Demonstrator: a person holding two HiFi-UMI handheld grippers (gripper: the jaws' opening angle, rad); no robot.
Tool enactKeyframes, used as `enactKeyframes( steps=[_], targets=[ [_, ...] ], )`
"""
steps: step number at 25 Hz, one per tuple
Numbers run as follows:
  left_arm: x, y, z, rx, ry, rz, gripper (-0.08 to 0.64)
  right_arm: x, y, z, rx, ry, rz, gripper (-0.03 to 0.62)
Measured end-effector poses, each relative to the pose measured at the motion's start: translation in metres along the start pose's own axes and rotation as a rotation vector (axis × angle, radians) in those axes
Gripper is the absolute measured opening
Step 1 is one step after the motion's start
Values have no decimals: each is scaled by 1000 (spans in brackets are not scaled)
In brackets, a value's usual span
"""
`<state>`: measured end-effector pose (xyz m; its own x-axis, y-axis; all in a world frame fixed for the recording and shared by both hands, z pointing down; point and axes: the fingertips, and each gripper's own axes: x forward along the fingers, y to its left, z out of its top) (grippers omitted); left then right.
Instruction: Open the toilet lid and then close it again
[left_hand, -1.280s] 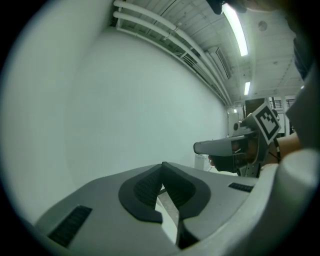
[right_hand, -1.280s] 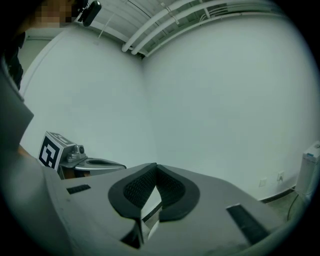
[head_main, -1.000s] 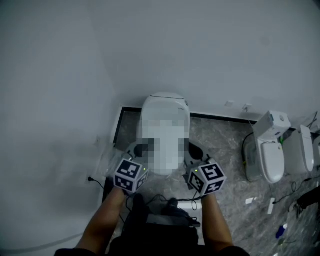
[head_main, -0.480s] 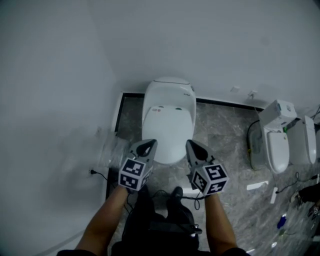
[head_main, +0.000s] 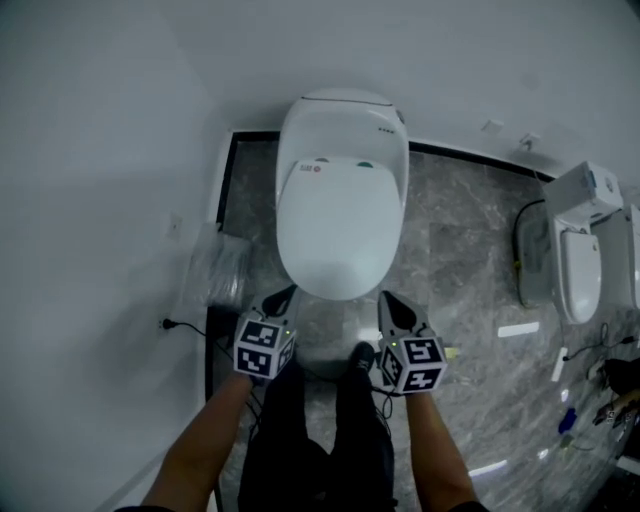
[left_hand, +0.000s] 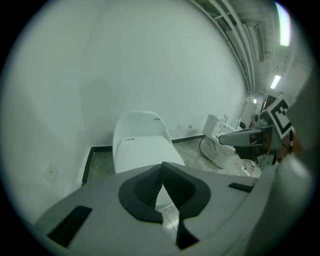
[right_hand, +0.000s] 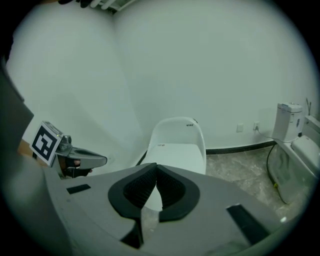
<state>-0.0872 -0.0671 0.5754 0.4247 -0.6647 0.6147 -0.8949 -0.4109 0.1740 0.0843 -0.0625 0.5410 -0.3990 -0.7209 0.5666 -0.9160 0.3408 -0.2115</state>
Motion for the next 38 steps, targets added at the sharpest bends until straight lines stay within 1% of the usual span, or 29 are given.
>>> enactKeyframes(
  steps=[3, 5, 6, 7, 8, 11, 12, 14, 15, 16, 17, 18, 20, 21, 22, 28, 32, 36, 37, 38],
  targets=[
    [26, 18, -39, -28, 42, 16, 8, 23, -6, -39, -20, 37, -29, 11],
    [42, 29, -65, -54, 79, 30, 8, 39, -11, -66, 11, 67, -31, 12],
    [49, 33, -78, -68, 99, 31, 15, 47, -15, -80, 31, 81, -35, 12],
    [56, 35, -91, -83, 117, 26, 51, 54, -18, -93, 49, 94, -39, 14],
    [62, 36, -103, -99, 132, 19, 65, 60, -22, -106, 64, 108, -43, 18],
    [80, 38, -136, -146, 160, -3, 104, 77, -30, -138, 89, 144, -45, 70],
    [85, 40, -145, -159, 164, -9, 112, 83, -33, -146, 104, 151, -40, 107],
    [95, 43, -159, -184, 166, -19, 133, 95, -40, -160, 151, 159, -28, 160],
    [100, 44, -163, -194, 162, -24, 158, 102, -43, -165, 180, 160, -20, 179],
    [104, 45, -166, -200, 157, -33, 200, 109, -46, -170, 215, 159, -9, 214],
    [109, 44, -166, -207, 150, -48, 262, 116, -49, -174, 253, 156, 3, 230],
    [114, 42, -166, -218, 143, -67, 285, 122, -52, -177, 293, 153, 12, 240],
    [122, 38, -166, -252, 135, -98, 304, 133, -59, -183, 358, 151, 12, 277],
    [126, 37, -167, -267, 138, -108, 314, 136, -61, -186, 379, 154, 9, 291],
    [128, 36, -169, -277, 144, -116, 325, 140, -62, -187, 395, 157, 9, 291],
    [139, 32, -175, -288, 186, -157, 327, 146, -61, -183, 455, 146, -3, 290],
    [139, 29, -173, -290, 184, -159, 327, 145, -61, -183, 461, 153, 3, 290],
    [137, 26, -173, -270, 196, -164, 327, 141, -58, -182, 469, 158, 26, 287],
    [136, 26, -172, -262, 197, -163, 327, 140, -58, -182, 469, 157, 25, 276],
    [135, 27, -171, -254, 197, -162, 327, 140, -58, -181, 468, 156, 22, 252]
  ],
)
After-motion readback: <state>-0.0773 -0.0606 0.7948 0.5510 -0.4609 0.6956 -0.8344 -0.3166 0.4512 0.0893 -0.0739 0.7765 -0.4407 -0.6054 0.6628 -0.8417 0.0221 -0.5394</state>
